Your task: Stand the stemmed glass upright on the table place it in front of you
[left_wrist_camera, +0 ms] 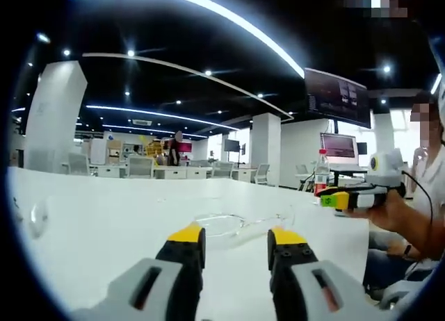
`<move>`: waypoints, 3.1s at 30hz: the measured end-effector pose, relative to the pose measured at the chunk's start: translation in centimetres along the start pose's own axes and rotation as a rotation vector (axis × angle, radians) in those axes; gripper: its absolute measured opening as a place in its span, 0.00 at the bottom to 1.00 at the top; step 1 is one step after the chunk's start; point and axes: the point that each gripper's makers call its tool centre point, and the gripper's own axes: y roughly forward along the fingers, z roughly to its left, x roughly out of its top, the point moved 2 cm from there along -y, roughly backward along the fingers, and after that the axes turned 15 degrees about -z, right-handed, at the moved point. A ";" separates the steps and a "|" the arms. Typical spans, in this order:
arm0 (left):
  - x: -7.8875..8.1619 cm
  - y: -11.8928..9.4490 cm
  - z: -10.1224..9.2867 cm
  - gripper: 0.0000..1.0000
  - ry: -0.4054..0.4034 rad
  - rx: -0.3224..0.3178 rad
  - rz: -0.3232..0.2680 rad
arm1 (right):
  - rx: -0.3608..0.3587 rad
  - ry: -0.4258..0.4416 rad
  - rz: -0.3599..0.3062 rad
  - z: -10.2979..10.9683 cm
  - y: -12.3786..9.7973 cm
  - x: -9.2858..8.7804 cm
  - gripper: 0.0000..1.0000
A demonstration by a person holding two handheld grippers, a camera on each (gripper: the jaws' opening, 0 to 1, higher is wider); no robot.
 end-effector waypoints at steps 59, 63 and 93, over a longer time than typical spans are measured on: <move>-1.8 0.7 -0.2 0.42 -0.044 -0.016 0.032 | 0.232 -0.249 0.268 -2.0 6.7 -1.6 0.36; -2.1 0.8 -0.5 0.42 -0.055 -0.022 0.040 | 0.276 -0.285 0.311 -2.2 8.3 -2.2 0.35; -1.6 0.5 -0.3 0.42 -0.041 -0.016 0.032 | 0.524 -0.436 0.620 -2.9 13.4 -8.2 0.28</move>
